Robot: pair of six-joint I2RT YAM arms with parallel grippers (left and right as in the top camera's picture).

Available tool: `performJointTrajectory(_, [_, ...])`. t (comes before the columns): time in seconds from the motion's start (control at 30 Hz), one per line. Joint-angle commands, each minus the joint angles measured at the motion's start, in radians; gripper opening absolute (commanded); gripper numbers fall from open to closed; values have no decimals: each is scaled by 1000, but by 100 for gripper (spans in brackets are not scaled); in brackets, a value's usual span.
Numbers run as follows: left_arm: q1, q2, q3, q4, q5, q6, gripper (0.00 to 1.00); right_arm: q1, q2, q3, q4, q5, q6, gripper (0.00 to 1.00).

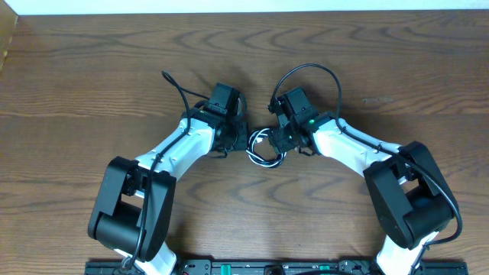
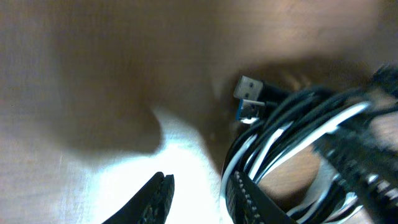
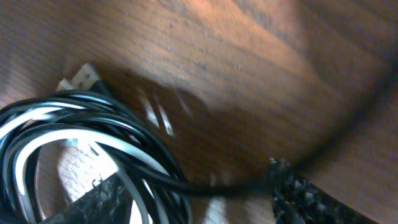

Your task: Untangle cables

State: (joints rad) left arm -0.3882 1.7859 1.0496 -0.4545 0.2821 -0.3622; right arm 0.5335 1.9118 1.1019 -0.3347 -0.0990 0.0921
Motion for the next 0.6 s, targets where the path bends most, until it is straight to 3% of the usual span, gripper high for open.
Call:
performJointTrajectory(0.0, [-1,16,-5,-46,-14,13,33,3,74,-9,-9,49,-20,67])
performJointTrajectory(0.23, [-2,18,-5,-110,-10,-3,34,2,80,-9,-6,54,-31,70])
performJointTrajectory(0.57, [-8,117,-5,-69,-1,-161,38,2,80,-9,-13,76,-42,73])
